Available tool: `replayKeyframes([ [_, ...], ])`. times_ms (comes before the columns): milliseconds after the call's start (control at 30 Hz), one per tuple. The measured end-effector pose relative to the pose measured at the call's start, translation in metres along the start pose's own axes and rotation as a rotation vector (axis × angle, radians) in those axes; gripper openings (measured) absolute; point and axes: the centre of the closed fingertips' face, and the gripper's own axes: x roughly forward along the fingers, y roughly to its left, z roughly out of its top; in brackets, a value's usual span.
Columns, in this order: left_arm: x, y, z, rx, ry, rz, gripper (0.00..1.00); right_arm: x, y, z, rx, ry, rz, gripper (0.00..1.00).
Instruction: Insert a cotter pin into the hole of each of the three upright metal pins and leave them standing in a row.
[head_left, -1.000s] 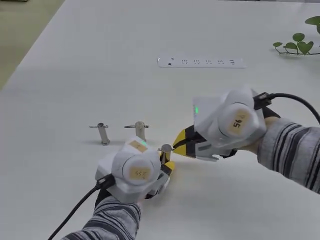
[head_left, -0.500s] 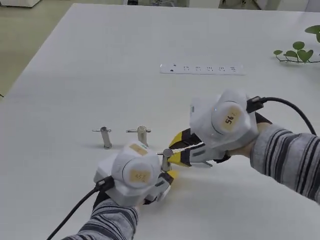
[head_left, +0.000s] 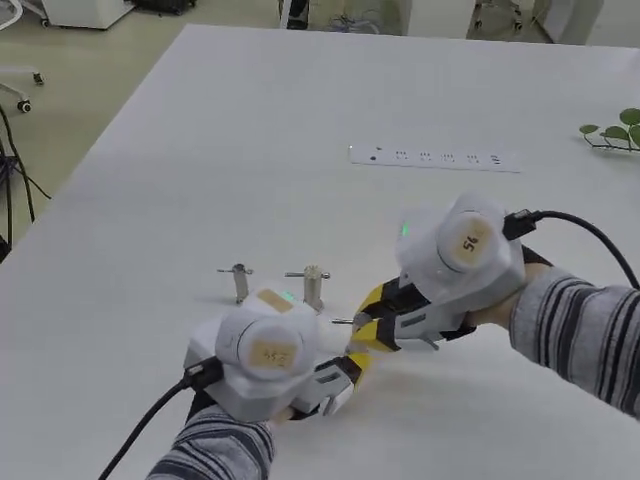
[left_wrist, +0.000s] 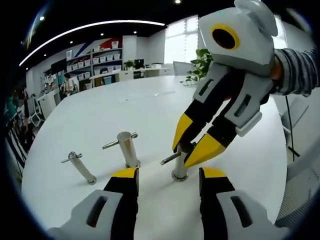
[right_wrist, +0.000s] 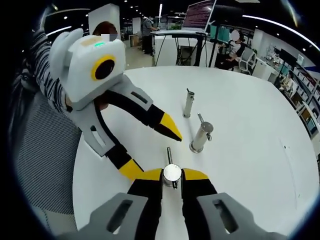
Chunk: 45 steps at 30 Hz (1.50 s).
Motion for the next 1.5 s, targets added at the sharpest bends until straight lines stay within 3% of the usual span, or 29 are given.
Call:
replayKeyframes([
  [233,-0.014,0.006,0.008,-0.011,-0.027,0.000,0.51,-0.003,-0.004,-0.003,-0.020,0.020,-0.004,0.08],
  [733,-0.046,0.019,0.016,-0.052,-0.073,-0.001,0.67,-0.017,-0.034,-0.010,0.007,0.053,-0.033,0.08],
  [1333,-0.080,0.054,0.011,-0.013,-0.064,0.017,0.85,-0.021,-0.056,-0.016,0.015,0.090,-0.041,0.08],
  [1500,-0.084,0.061,0.011,-0.053,-0.083,0.019,0.86,-0.021,-0.059,-0.019,0.016,0.095,-0.035,0.08],
])
